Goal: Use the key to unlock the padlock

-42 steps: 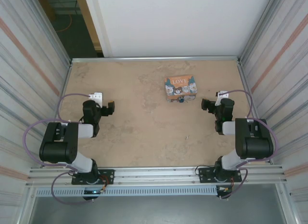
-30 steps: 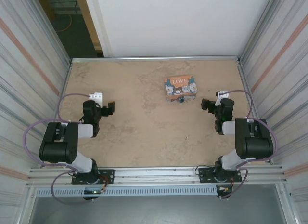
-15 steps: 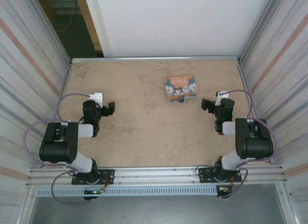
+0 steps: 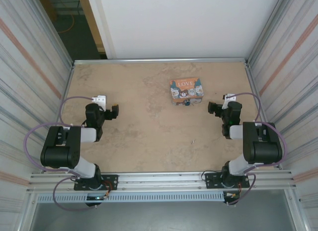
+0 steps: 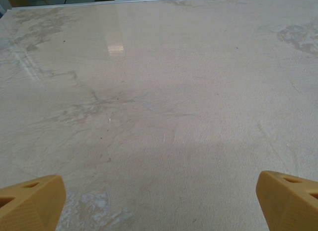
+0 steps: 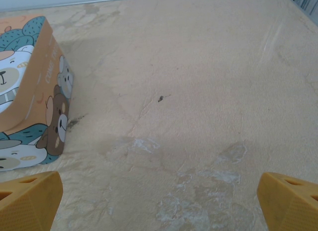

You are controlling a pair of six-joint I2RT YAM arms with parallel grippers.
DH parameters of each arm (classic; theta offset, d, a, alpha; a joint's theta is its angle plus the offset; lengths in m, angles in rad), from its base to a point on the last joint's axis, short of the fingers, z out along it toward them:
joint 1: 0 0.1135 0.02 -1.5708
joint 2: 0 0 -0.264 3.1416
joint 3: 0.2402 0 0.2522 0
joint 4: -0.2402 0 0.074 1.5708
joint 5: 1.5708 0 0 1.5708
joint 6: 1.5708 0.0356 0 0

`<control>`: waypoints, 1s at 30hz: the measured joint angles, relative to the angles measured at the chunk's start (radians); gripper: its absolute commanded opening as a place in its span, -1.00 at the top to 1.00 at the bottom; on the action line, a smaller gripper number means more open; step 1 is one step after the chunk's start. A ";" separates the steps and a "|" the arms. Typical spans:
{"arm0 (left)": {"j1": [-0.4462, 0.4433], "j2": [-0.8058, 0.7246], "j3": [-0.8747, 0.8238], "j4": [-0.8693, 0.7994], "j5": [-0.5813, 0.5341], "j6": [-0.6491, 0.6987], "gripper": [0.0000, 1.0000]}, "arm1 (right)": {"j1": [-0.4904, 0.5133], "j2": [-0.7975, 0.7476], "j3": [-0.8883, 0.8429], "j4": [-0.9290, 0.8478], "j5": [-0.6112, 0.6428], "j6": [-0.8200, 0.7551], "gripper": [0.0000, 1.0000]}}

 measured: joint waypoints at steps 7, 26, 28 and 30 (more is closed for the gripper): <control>0.000 -0.065 0.000 -0.050 0.009 0.006 -0.97 | 0.000 -0.027 0.030 -0.096 -0.001 0.000 -0.98; -0.007 -0.344 0.310 -0.590 0.132 -0.377 -0.97 | 0.032 -0.320 0.296 -0.705 -0.155 0.314 -0.98; -0.008 -0.329 0.341 -0.638 0.196 -0.425 -0.97 | 0.042 -0.320 0.328 -0.766 -0.187 0.341 -0.98; -0.018 -0.296 0.375 -0.677 0.254 -0.467 -0.97 | 0.045 -0.317 0.352 -0.810 -0.217 0.360 -0.98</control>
